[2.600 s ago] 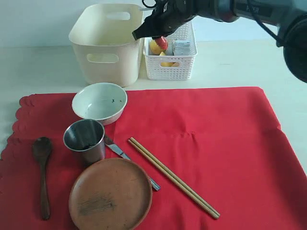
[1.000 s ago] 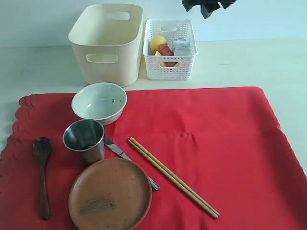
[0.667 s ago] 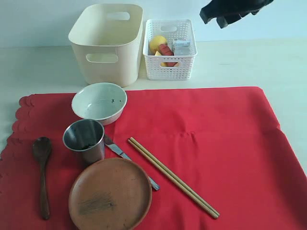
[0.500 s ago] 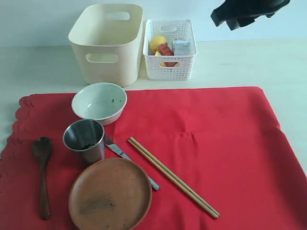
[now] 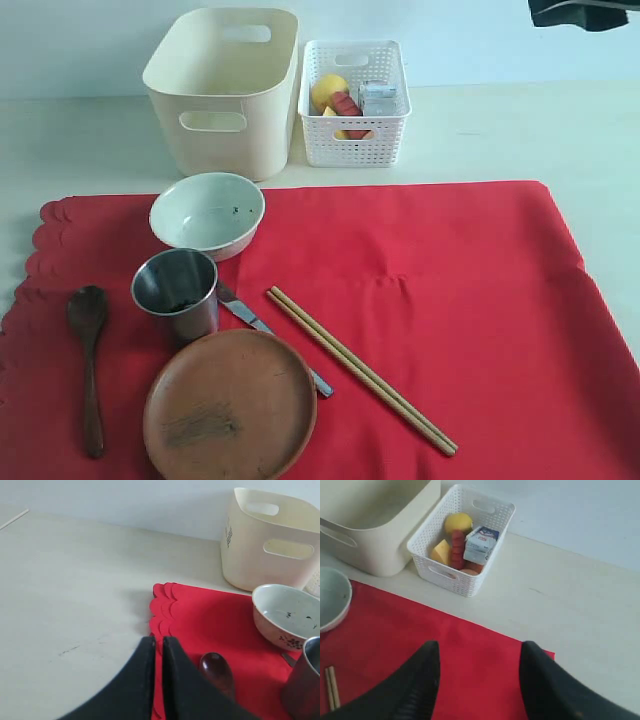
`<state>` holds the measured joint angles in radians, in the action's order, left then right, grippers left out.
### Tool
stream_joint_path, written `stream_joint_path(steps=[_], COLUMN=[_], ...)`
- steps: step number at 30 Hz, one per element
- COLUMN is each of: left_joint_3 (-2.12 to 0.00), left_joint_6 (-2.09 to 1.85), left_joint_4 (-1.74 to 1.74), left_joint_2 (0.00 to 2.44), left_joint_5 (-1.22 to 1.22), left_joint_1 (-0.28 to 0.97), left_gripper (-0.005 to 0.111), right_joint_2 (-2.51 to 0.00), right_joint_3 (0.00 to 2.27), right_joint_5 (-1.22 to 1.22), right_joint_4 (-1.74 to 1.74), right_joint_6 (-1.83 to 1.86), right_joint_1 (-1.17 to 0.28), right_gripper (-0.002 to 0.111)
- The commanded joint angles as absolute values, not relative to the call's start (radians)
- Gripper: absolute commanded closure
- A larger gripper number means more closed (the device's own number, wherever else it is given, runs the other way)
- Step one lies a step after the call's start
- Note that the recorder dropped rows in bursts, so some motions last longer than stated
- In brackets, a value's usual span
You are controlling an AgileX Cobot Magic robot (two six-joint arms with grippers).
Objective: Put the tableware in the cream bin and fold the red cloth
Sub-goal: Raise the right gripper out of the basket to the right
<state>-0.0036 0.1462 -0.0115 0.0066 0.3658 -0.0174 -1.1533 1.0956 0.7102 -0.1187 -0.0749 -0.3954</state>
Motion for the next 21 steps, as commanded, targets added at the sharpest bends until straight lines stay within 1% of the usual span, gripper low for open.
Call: stream_joint_path(steps=[1, 6, 12, 21], left_joint_3=[0.000, 0.000, 0.000, 0.000], left_joint_6=[0.148, 0.148, 0.148, 0.148], left_joint_4=[-0.015, -0.015, -0.015, -0.015], left_joint_2=[0.000, 0.000, 0.000, 0.000], left_joint_5=[0.361, 0.361, 0.361, 0.361], left_joint_1=[-0.019, -0.019, -0.019, -0.019], left_gripper=[0.099, 0.099, 0.099, 0.099], right_joint_2=[-1.047, -0.987, -0.989, -1.043], right_joint_3=[1.035, 0.971, 0.915, 0.882], right_joint_5=[0.683, 0.685, 0.726, 0.778], right_joint_4=[-0.051, 0.118, 0.391, 0.565], right_joint_6=[-0.048, 0.067, 0.287, 0.456], right_joint_1=[-0.396, -0.396, -0.396, -0.396], right_gripper=[0.060, 0.060, 0.060, 0.060])
